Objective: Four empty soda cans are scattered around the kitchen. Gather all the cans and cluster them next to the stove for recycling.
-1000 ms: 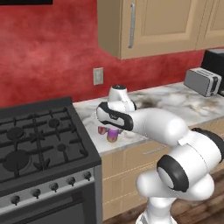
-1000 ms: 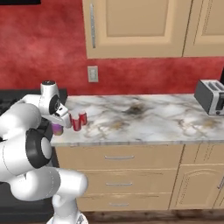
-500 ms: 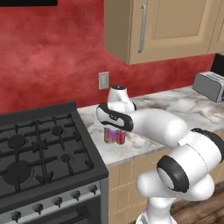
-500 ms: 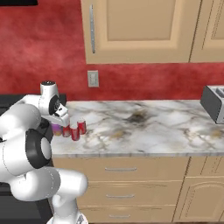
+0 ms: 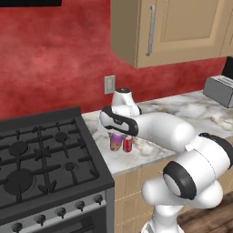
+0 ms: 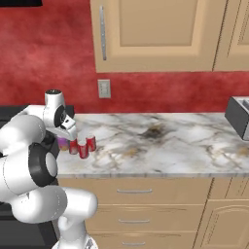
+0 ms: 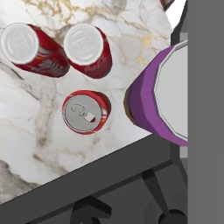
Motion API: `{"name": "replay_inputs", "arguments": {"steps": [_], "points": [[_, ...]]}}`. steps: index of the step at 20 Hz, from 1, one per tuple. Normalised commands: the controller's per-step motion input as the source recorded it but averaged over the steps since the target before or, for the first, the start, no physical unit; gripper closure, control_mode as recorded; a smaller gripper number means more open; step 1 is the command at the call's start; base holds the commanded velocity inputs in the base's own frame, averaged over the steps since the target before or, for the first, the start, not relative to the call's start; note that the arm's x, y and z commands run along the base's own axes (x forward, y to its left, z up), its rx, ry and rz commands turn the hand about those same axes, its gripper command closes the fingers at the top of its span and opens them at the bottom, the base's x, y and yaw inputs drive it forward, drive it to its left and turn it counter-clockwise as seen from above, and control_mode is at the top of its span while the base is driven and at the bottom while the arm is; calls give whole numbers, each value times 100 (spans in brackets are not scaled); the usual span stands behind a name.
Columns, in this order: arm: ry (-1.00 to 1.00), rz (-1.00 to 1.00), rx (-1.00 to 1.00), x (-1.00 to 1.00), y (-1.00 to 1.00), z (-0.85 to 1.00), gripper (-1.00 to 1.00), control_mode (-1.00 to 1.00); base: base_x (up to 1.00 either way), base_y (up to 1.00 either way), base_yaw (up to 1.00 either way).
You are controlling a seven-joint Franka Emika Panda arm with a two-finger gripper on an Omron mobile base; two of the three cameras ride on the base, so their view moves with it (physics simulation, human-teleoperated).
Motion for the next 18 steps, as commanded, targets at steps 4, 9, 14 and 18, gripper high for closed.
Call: {"name": "replay_inputs", "arguments": {"steps": [4, 9, 14, 18], "points": [[0, 0, 0, 0, 0, 0, 100, 100, 20, 0, 1], [0, 0, 0, 0, 0, 0, 100, 100, 11, 0, 0], [0, 0, 0, 0, 0, 0, 100, 100, 1, 0, 0], [0, 0, 0, 0, 0, 0, 100, 100, 0, 0, 0]]}}
